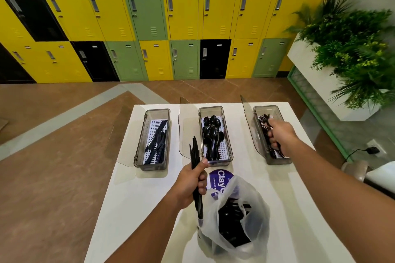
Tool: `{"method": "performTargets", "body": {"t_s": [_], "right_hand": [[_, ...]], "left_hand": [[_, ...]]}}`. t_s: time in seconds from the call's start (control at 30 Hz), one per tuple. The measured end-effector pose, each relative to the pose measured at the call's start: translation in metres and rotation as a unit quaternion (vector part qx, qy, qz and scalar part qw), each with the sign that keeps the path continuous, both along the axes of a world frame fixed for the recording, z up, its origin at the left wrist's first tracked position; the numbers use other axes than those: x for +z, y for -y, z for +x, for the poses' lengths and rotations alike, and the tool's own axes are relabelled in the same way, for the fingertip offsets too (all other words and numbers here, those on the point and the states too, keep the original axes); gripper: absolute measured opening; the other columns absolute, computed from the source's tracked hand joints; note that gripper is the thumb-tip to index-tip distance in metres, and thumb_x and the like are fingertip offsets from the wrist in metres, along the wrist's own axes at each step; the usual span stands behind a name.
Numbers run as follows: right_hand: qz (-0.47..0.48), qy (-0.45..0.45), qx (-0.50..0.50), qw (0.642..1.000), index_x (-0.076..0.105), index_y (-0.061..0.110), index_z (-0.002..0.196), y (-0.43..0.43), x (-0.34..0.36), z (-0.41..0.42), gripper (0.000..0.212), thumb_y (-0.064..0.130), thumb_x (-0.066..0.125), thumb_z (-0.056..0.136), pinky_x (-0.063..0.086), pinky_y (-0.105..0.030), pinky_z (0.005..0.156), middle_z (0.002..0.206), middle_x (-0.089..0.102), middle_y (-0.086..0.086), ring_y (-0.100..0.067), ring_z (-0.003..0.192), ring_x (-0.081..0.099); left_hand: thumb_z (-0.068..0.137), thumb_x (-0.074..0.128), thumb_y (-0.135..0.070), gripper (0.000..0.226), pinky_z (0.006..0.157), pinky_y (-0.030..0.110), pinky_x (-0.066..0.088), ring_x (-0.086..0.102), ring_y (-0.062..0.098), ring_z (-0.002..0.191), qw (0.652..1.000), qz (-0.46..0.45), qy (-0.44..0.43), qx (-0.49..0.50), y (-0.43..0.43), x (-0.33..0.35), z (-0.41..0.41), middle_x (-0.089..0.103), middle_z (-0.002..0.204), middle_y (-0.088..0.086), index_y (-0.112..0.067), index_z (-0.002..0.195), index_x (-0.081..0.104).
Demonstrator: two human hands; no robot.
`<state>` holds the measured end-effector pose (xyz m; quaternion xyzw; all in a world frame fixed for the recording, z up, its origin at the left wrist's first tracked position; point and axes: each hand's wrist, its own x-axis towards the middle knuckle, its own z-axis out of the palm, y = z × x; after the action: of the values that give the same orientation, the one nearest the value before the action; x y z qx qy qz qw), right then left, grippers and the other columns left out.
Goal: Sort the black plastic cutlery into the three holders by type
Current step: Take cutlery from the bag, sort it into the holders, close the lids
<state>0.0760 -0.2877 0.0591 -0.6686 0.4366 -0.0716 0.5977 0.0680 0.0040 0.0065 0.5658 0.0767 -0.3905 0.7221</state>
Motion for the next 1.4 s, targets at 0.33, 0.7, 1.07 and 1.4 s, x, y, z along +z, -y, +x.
{"method": "performTargets", "body": {"t_s": [0.33, 0.7, 1.07, 1.4], "right_hand": [[-0.085, -0.053, 0.024, 0.995, 0.06, 0.015, 0.131, 0.02, -0.025, -0.015, 0.031, 0.017, 0.052, 0.101, 0.049, -0.05, 0.098, 0.104, 0.061, -0.009, -0.028, 0.094, 0.051], [-0.077, 0.15, 0.125, 0.978, 0.071, 0.014, 0.098, -0.076, 0.008, -0.001, 0.014, 0.022, 0.06, 0.097, 0.048, -0.027, 0.055, 0.087, 0.072, -0.006, -0.016, 0.066, 0.063], [0.153, 0.014, 0.312, 0.938, 0.069, 0.005, 0.092, -0.143, -0.003, 0.0, 0.016, 0.017, 0.061, 0.098, 0.048, -0.028, 0.051, 0.073, 0.069, -0.012, -0.02, 0.047, 0.052], [0.187, 0.085, 0.193, 0.959, 0.055, 0.007, 0.104, -0.162, 0.007, 0.009, 0.016, 0.018, 0.044, 0.106, 0.055, -0.041, 0.07, 0.084, 0.073, -0.018, -0.034, 0.075, 0.071]], "left_hand": [[0.102, 0.055, -0.021, 0.02, 0.048, 0.025, 0.033, 0.037, 0.013, 0.053, 0.999, -0.022, -0.019, -0.014, 0.004, 0.006, 0.005, 0.045, 0.067, 0.0, -0.005, 0.114, 0.06], [0.099, 0.059, -0.017, 0.028, 0.044, 0.02, 0.036, 0.045, 0.011, 0.051, 0.997, -0.073, 0.014, -0.019, 0.006, 0.013, 0.009, 0.062, 0.074, 0.004, -0.002, 0.123, 0.064], [0.096, 0.064, -0.017, 0.02, 0.045, 0.021, 0.042, 0.052, 0.013, 0.053, 0.997, -0.062, 0.049, 0.001, -0.009, 0.016, 0.003, 0.07, 0.085, 0.012, -0.001, 0.109, 0.067], [0.104, 0.051, -0.024, 0.03, 0.046, 0.022, 0.041, 0.053, 0.016, 0.053, 0.997, -0.059, 0.029, 0.036, -0.034, 0.014, -0.001, 0.073, 0.092, 0.015, 0.0, 0.119, 0.061]]}}
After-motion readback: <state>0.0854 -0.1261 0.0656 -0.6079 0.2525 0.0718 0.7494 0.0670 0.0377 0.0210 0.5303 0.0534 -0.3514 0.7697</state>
